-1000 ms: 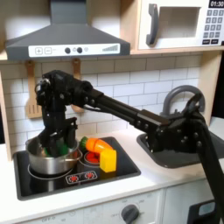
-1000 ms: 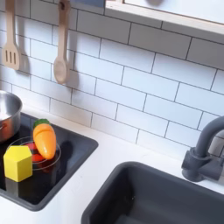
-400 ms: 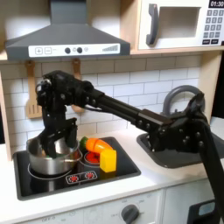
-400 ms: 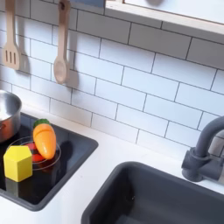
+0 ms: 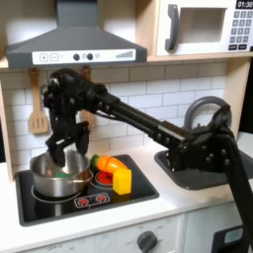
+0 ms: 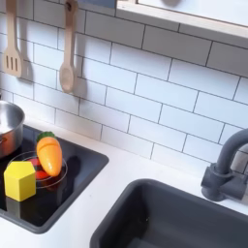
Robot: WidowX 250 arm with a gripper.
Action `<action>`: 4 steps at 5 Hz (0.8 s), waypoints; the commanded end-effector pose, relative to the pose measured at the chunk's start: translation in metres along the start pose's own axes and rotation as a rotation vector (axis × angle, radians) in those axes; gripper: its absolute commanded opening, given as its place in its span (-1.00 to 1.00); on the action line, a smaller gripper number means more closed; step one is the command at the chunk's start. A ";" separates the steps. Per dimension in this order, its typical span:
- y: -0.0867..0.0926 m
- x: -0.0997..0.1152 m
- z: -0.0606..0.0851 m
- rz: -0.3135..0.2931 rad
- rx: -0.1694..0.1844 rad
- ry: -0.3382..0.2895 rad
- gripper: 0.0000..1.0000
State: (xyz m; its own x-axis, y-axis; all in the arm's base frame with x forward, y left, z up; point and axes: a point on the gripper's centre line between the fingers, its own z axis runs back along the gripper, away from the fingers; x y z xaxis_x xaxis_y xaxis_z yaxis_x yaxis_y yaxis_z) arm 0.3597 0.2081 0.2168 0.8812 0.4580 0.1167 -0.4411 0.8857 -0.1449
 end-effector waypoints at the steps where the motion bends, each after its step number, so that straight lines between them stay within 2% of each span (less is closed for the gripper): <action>1: -0.020 0.006 0.035 -0.013 -0.039 -0.085 1.00; 2: -0.032 -0.012 0.020 -0.047 -0.056 -0.031 1.00; 3: -0.035 -0.028 0.000 -0.063 -0.058 0.033 1.00; 4: -0.047 -0.047 0.006 -0.104 -0.060 0.031 1.00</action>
State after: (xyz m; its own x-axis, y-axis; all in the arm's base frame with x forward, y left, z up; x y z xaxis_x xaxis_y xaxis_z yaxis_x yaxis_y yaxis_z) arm 0.3379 0.1473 0.2226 0.9257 0.3651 0.0990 -0.3417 0.9193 -0.1951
